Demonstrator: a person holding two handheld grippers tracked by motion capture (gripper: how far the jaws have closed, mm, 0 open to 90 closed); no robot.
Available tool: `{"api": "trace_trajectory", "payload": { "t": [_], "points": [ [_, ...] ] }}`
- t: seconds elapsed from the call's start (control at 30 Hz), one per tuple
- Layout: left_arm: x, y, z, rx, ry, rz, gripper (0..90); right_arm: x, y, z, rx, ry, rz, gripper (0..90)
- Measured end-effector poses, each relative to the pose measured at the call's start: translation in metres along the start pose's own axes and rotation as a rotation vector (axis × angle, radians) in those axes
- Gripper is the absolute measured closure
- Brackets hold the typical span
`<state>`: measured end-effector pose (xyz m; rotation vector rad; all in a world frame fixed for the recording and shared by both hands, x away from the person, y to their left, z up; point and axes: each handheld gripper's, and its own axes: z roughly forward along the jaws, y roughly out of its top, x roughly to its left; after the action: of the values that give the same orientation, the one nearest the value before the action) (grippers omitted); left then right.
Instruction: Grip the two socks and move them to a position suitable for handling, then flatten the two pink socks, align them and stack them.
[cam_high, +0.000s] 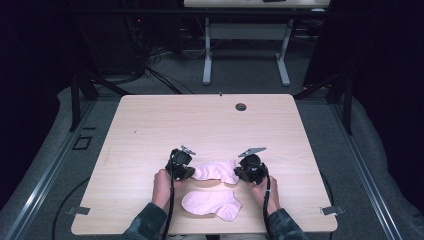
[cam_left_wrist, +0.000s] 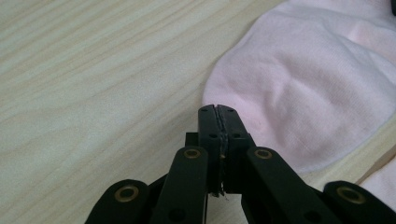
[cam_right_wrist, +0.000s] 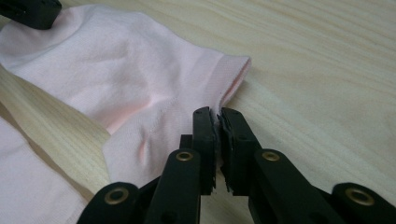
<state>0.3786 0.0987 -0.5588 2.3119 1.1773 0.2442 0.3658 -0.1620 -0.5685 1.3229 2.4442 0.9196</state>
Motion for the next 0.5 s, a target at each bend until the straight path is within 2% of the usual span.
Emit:
{"api": "trace_trajectory", "payload": {
  "t": [0.23,0.27,0.5],
  "points": [
    [0.003,0.001,-0.017,-0.048,-0.014,-0.010,89.7,0.000,0.000,-0.011,-0.024,0.004,-0.002,84.9],
    [0.003,0.001,-0.020,-0.049,-0.016,-0.008,89.7,0.001,0.000,-0.013,-0.043,0.007,0.003,84.9],
    [-0.001,0.000,-0.047,-0.076,-0.023,0.011,89.7,0.009,0.000,-0.040,-0.083,0.010,-0.018,84.9]
  ]
}}
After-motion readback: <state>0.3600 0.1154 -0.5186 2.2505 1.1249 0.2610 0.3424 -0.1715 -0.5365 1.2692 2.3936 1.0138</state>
